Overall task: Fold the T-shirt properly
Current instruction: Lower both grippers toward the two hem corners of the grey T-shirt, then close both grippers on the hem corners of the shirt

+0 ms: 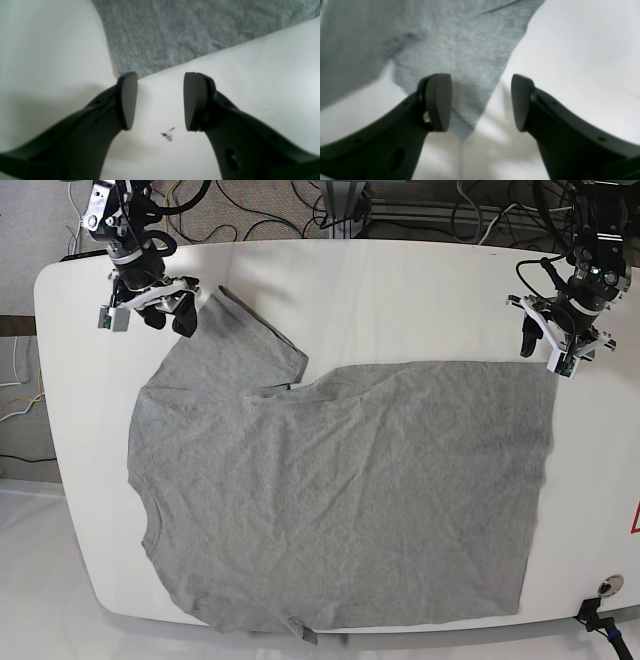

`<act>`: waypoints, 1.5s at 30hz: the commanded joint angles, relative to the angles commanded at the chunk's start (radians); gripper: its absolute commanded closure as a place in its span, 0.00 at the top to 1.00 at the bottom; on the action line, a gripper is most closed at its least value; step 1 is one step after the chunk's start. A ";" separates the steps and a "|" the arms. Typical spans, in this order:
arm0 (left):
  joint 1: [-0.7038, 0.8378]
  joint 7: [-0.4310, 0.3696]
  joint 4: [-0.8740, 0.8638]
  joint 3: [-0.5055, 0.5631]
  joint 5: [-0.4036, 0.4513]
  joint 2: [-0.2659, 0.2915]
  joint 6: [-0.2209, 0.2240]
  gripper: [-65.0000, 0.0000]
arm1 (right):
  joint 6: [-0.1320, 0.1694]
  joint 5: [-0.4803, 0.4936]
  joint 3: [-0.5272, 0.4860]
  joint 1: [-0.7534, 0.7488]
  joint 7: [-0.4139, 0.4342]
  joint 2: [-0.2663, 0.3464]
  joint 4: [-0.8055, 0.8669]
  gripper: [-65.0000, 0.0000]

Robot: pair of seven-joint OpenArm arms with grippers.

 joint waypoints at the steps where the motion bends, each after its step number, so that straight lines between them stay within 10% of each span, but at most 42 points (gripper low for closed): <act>1: 0.000 0.000 0.000 -0.017 0.000 0.009 0.000 0.43 | 0.000 0.032 0.000 -0.009 0.000 0.000 0.000 0.56; 17: -0.106 0.002 -0.140 -0.319 0.002 0.176 -0.226 0.50 | 0.002 0.295 -0.009 -0.003 -0.133 -0.002 -0.215 0.56; 45: -0.141 0.002 -0.230 -0.368 0.000 0.175 -0.249 0.50 | -0.002 0.290 -0.012 0.181 -0.273 -0.058 -0.315 0.48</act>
